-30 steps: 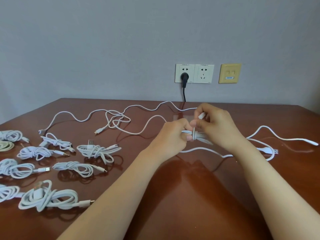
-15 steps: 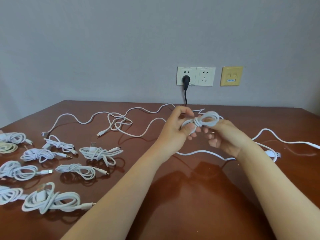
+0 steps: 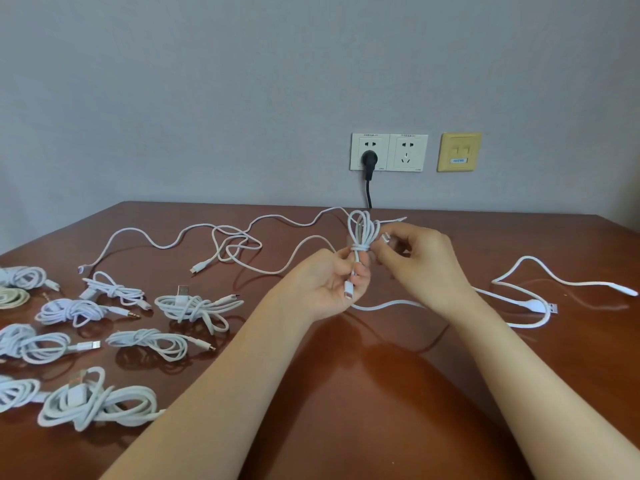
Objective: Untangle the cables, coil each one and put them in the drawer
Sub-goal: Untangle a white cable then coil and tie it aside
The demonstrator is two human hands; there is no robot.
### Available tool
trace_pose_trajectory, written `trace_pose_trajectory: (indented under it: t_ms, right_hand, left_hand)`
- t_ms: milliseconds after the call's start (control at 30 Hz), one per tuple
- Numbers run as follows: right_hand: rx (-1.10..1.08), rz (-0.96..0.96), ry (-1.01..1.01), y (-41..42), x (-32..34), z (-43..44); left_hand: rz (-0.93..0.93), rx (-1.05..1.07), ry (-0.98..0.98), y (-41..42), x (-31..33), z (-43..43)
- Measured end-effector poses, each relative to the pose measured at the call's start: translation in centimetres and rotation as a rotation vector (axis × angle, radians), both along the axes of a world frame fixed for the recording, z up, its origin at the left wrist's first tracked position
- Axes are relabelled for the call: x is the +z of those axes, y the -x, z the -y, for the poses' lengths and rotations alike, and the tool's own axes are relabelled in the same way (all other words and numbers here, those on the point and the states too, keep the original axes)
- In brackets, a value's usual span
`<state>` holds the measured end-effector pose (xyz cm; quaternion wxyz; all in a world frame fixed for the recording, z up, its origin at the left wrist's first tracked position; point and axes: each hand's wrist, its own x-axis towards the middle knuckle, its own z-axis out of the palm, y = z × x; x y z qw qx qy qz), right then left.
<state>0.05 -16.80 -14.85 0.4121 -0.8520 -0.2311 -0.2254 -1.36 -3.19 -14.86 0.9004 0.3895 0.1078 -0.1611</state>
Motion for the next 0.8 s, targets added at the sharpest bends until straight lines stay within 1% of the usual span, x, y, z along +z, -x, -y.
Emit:
trace_pose_trajectory:
  t_ms: [100, 133, 167, 233, 300, 333, 367, 433, 500, 567, 633, 733, 800]
  right_hand:
    - [0.117, -0.067, -0.006, 0.1, 0.1, 0.1]
    - [0.152, -0.087, -0.012, 0.2, 0.2, 0.1]
    - [0.176, -0.096, -0.011, 0.2, 0.1, 0.1]
    - [0.181, -0.085, -0.002, 0.1, -0.1, -0.1]
    - [0.16, -0.052, -0.019, 0.2, -0.5, -0.6]
    - [0.148, -0.039, -0.045, 0.3, -0.5, -0.7]
    - [0.139, -0.033, -0.086, 0.3, -0.5, -0.8]
    - [0.149, -0.05, -0.189, 0.2, -0.3, -0.9]
    - [0.218, -0.121, -0.339, 0.3, 0.2, -0.9]
    - [0.268, -0.171, -0.474, 0.5, 0.4, -1.2]
    - [0.265, -0.167, -0.532, 0.7, 0.5, -1.8]
    - [0.228, -0.133, -0.604, 0.8, 0.6, -2.2]
    - [0.204, -0.123, -0.644, 0.7, 0.7, -2.2]
  left_hand:
    - [-0.038, -0.029, -0.058, 0.1, -0.2, -0.2]
    - [-0.039, -0.03, -0.11, 0.1, -0.1, -0.2]
    - [-0.025, -0.038, -0.179, 0.2, 0.0, -0.1]
    - [0.005, -0.014, -0.405, 0.3, 0.1, 1.0]
    - [0.024, 0.065, -0.585, 0.3, 0.0, 2.2]
    - [0.077, 0.131, -0.676, 0.3, -0.2, 2.7]
    - [0.178, 0.221, -0.772, 0.2, -0.5, 3.0]
    - [0.432, 0.386, -0.967, 0.5, -1.1, 3.0]
    - [0.64, 0.48, -1.193, 1.4, -0.7, 2.7]
    - [0.74, 0.536, -1.358, 2.2, -0.1, 2.6]
    - [0.776, 0.592, -1.42, 2.4, 0.1, 2.5]
    - [0.865, 0.666, -1.363, 2.6, 0.1, 2.5]
    - [0.932, 0.665, -1.401, 2.6, 0.2, 2.6]
